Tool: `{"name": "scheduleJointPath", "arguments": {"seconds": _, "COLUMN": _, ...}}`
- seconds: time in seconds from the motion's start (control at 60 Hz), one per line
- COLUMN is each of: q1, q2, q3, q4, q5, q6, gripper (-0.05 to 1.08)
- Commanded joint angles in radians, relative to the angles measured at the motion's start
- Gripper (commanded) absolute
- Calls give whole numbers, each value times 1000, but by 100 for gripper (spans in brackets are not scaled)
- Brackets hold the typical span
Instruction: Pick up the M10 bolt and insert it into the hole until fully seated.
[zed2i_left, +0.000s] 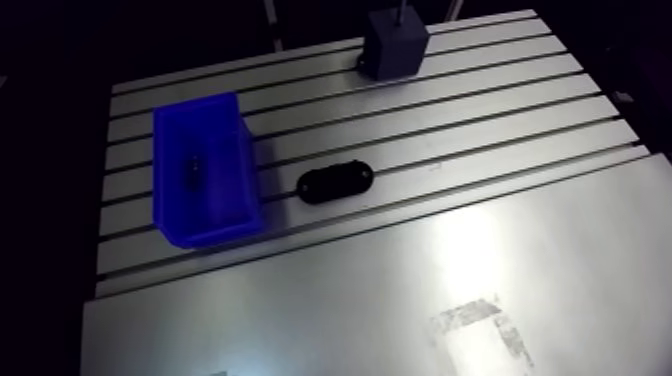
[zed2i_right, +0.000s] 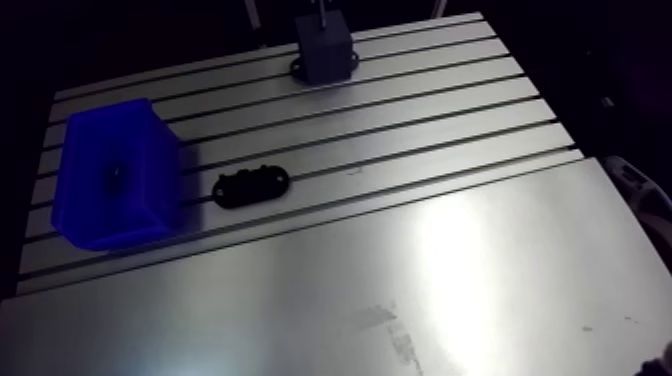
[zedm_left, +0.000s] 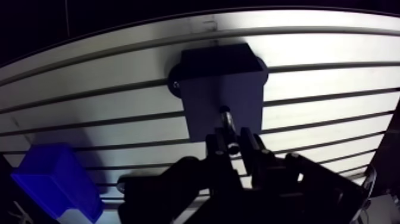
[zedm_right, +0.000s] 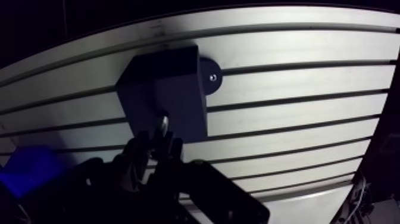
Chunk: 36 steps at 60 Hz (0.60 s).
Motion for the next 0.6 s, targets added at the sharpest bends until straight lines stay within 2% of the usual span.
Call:
{"name": "scheduleJointPath", "arguments": {"seconds": 0.017, "q1": -3, "q2": 1, "q3": 1, "q4": 0, "q5": 0, "q6": 0, "gripper": 108}}
{"name": "scheduleJointPath", "arguments": {"seconds": 0.6, "q1": -2, "q2": 1, "q3": 4, "q4": -2, "q5": 0, "q6": 11, "gripper": 108}}
